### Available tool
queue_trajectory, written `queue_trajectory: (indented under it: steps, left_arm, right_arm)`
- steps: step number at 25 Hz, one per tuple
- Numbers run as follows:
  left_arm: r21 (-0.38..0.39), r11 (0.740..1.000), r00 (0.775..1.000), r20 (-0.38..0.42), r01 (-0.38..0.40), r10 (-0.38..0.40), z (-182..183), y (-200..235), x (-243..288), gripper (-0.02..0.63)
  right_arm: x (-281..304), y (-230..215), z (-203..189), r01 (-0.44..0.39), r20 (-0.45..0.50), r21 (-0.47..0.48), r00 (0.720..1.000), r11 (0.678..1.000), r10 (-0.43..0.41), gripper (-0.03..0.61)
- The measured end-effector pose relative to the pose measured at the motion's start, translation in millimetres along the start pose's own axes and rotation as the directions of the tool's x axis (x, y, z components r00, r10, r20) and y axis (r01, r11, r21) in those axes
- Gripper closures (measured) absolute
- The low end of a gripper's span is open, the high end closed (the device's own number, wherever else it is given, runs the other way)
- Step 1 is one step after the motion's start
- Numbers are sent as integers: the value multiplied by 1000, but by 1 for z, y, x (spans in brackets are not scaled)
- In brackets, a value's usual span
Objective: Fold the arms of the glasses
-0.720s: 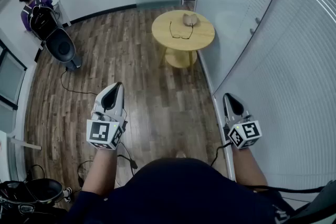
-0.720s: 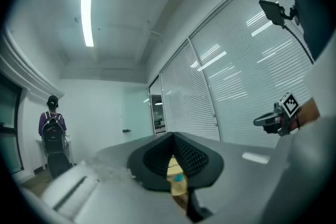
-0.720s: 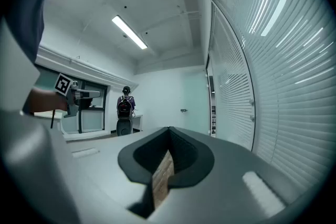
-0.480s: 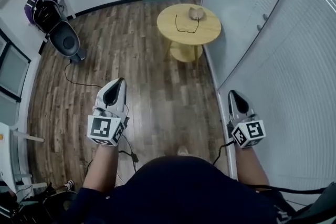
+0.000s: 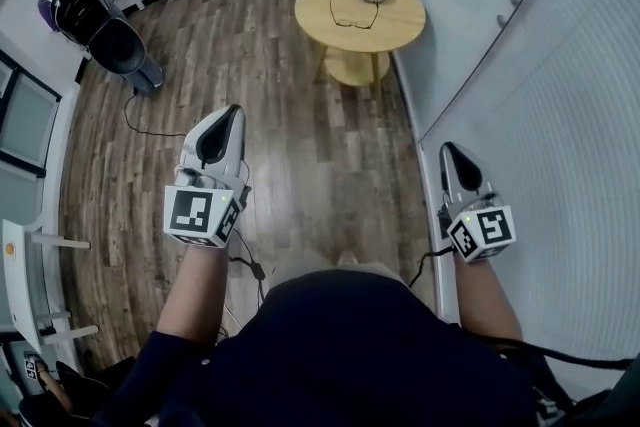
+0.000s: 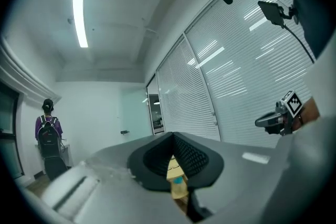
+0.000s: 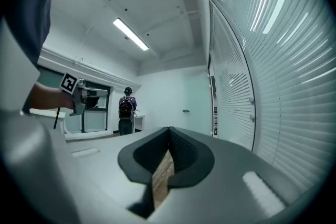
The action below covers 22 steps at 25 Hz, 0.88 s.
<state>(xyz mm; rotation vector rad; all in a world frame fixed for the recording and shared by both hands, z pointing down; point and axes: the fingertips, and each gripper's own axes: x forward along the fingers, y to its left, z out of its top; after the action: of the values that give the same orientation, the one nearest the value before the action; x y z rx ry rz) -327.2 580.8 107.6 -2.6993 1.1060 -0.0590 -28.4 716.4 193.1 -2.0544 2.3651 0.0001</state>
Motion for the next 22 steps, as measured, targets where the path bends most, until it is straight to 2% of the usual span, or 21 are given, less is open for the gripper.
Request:
queue_trajectory:
  steps: [3,7,14,22]
  left_arm:
    - [-1,1000,1000,8,4,-4,1,-11,11,612]
    - [-4,1000,1000,-20,5,-5,-11,-11,28,612]
    - [-9,1000,1000,-2,5,-5,-27,26,80,612]
    - [-19,999,999,4,44,-44,-43,80,162,612]
  right_arm:
    - [8,-11,-5,-3,-2,-9,1000,1000,3,572]
    - [28,-27,-13,5,-15,14,1000,1000,-5,572]
    - [79,-44,-23,37,-37,-16,999,999,-37,572]
    - [161,-69,-21,79,-53,-11,995,997,-79,572]
